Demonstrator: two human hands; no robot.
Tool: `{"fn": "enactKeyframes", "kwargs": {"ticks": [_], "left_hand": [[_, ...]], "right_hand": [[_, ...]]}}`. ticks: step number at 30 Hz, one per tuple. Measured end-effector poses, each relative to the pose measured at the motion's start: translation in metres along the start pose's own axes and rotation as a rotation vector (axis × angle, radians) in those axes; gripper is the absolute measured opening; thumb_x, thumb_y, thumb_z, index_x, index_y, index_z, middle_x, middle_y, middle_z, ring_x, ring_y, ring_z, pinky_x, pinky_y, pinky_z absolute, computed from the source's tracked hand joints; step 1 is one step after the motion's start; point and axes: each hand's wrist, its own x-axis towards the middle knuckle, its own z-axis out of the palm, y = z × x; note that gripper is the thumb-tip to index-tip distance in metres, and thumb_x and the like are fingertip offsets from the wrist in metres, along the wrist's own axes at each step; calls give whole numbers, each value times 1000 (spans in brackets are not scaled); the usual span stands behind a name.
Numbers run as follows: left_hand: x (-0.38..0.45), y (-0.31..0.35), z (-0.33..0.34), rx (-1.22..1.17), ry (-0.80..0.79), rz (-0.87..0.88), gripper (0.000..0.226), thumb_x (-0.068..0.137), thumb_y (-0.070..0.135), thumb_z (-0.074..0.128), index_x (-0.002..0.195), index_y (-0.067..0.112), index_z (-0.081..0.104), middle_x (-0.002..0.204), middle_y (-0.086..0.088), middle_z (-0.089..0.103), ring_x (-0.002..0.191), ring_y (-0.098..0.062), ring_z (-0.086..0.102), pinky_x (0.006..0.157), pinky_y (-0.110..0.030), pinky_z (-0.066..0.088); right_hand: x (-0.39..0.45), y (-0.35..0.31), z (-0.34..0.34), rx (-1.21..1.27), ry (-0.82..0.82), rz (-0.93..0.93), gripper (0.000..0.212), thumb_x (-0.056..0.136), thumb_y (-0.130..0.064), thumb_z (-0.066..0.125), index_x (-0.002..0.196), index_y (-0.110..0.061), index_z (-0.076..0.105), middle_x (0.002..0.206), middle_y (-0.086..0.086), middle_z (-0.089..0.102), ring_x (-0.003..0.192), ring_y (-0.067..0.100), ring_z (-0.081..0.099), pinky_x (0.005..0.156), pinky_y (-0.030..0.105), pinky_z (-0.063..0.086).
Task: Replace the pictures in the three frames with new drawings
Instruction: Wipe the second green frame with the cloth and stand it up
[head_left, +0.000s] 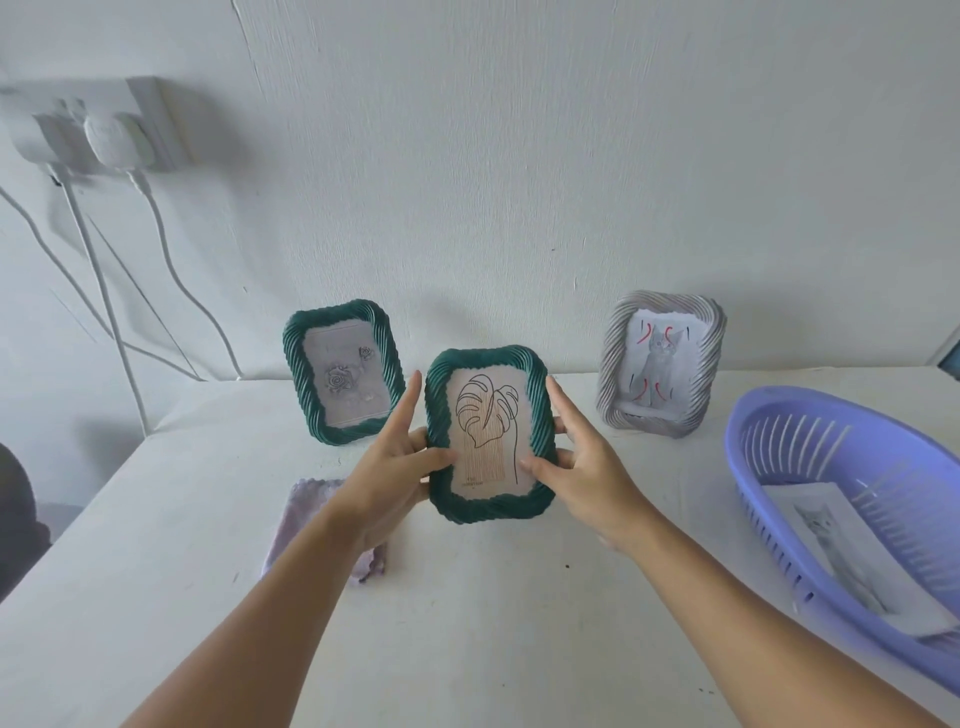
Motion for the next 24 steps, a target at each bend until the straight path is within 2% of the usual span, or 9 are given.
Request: {"fn": "enactKeyframes", "kwargs": {"ticks": [5,9,13,16,19,21,24], "left_hand": [[16,10,-2,-24,-20,13,97,98,-15,48,158,50,9,131,-9,68,120,-30,66,97,-54,53],[28,13,-5,-9,-34,32,98,96,-15,50,157,53,12,133,-9,67,122,-28,65,92,-51,56],[40,14,-9,13,-28,50,99,97,-15,51,156,55,13,133,-7,67,123,-27,65,94,-52,56],[52,17,-11,63,-27,74,99,97,-11,54,155,57,12,133,-4,67,123,-27,64,97,-54,55],[67,23,-12,133,-10,119,98,98,-7,57,154,58,11,133,-3,67,123,-26,65,100,-55,53],[80,26,-13,169,6,148,97,99,-7,55,154,59,10,134,-1,66,122,-24,65,101,-54,53],[98,28,-16,222,18,184,96,101,-6,53,151,64,10,137,2,64,122,-20,65,101,-52,53]], "right_hand": [[13,-1,-2,14,-7,-1,94,92,-5,72,156,-51,20,132,0,56,105,22,72,93,41,59],[22,1,-5,8,-13,-17,96,92,-7,72,151,-59,17,136,0,56,108,21,71,93,39,59],[35,4,-6,-25,-46,-46,103,91,-5,72,148,-66,12,139,-6,56,109,20,71,93,36,58],[49,5,-7,-59,-38,-50,107,91,-6,73,150,-66,7,128,-14,64,106,24,72,94,43,58],[66,4,-7,-94,-13,-60,107,92,-9,73,151,-64,3,123,-26,65,106,19,71,94,38,58],[78,2,-7,-128,13,-69,107,92,-9,73,150,-66,2,129,-24,63,107,15,70,95,38,57],[98,2,-6,-169,44,-93,109,93,-9,73,149,-68,0,147,-14,54,121,15,64,105,48,51]]}}
